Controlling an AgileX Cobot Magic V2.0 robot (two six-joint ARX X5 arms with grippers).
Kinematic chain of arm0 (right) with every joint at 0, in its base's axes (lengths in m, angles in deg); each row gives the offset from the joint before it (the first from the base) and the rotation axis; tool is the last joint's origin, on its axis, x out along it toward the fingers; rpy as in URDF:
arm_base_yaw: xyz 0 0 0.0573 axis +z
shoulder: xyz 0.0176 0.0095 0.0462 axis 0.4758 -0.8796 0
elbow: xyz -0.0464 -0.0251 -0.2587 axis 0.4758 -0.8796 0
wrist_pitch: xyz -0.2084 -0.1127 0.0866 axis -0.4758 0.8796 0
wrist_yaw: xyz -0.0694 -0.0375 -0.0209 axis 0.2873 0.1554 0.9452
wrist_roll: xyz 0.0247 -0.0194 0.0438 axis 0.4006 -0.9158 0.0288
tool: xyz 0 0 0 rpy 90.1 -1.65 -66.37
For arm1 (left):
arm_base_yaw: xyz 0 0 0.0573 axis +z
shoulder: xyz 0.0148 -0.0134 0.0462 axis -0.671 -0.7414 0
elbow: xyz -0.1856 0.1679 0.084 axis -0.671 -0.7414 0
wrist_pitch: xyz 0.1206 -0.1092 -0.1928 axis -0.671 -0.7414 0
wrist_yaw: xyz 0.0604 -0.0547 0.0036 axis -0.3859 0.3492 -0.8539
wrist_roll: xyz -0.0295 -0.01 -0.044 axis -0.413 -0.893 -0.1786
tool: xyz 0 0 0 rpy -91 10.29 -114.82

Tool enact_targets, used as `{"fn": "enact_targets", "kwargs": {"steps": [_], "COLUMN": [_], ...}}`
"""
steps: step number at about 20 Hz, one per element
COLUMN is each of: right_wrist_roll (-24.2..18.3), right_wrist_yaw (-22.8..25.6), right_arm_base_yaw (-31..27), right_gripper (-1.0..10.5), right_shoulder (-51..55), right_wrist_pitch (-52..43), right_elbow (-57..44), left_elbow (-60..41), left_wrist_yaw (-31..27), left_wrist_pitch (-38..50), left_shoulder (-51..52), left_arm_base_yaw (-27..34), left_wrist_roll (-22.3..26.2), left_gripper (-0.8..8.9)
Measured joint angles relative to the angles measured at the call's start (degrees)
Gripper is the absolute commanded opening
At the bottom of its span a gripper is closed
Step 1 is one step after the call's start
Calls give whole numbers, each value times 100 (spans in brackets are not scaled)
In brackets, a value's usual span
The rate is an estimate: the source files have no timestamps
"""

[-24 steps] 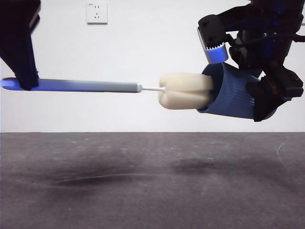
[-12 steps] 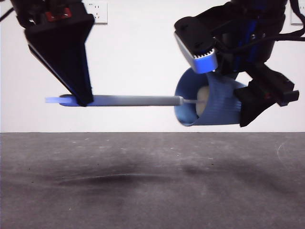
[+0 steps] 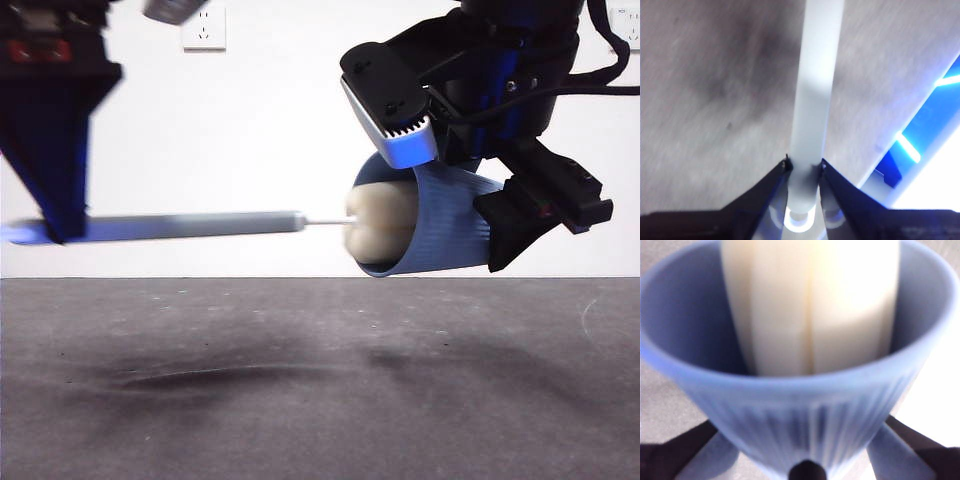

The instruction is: Pick up the cup brush,pick up the cup,insert the brush into the cup,clean the cup,put the cup brush back,put the cup back to the fixed position on the table

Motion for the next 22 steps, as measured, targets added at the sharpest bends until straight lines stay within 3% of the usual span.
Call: {"fn": "enact_targets", "kwargs": {"steps": [4,7,13,22], "right_wrist_roll": [44,44,70,85], "right_wrist_yaw": [0,-7,-15,44], "right_arm_base_yaw": [-7,-7,-4,4], "right_gripper": [-13,-13,-13,-13], "right_shoulder": [0,0,0,0], "right_wrist_pitch": [7,9,9,72], "right_elbow": [0,0,0,0], "left_elbow": [0,0,0,0], "left_wrist_yaw": [-52,11,461,1088], "left_wrist_pitch": [-715,-765,-31,1220], "left_shoulder": [461,553,479,-514], "left_arm_base_yaw": [2,2,2,2], "left_wrist_roll": [-90,-105,-105,-203], "left_gripper": [-8,-8,-9,-8]}}
